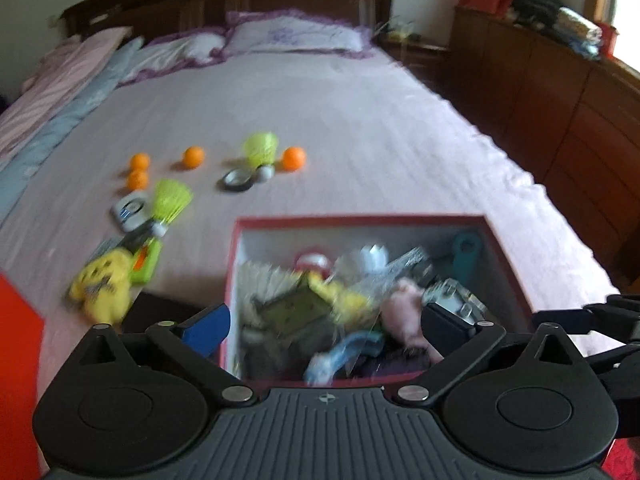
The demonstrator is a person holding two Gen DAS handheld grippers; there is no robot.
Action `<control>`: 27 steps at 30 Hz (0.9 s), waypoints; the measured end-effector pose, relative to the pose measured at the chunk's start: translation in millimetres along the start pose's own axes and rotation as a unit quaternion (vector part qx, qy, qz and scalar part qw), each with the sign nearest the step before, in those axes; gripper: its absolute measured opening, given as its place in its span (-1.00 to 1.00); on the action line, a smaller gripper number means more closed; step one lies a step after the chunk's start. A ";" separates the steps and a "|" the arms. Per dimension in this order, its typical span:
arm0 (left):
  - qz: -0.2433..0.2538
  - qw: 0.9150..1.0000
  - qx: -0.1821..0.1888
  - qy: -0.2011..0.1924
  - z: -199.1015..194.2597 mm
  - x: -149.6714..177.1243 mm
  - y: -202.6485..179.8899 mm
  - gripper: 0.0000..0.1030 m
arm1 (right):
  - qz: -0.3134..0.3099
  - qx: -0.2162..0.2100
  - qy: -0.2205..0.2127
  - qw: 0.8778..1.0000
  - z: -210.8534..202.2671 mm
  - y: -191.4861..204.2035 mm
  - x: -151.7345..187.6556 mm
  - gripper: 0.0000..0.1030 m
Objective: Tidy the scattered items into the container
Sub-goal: 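Open both tools over the box to drop the tape roll and plate, then move both tools back down to the pile beside the box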
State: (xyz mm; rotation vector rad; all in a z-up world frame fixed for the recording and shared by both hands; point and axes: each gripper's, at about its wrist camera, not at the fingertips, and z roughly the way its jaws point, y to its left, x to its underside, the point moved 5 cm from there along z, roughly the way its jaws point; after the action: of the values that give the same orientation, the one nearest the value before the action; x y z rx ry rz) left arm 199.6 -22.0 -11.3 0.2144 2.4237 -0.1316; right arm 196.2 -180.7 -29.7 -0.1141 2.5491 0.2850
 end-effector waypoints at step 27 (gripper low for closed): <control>-0.017 0.999 -0.037 0.036 -33.4 77.1 -4.1 0.99 | -0.023 0.003 0.072 0.997 -14.1 25.4 82.0 0.73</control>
State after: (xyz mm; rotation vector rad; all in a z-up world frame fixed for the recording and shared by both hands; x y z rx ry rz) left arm 120.0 -11.8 -36.2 0.1475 2.4986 -0.0488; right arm 116.6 -161.0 -58.6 -0.1961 2.6854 0.2599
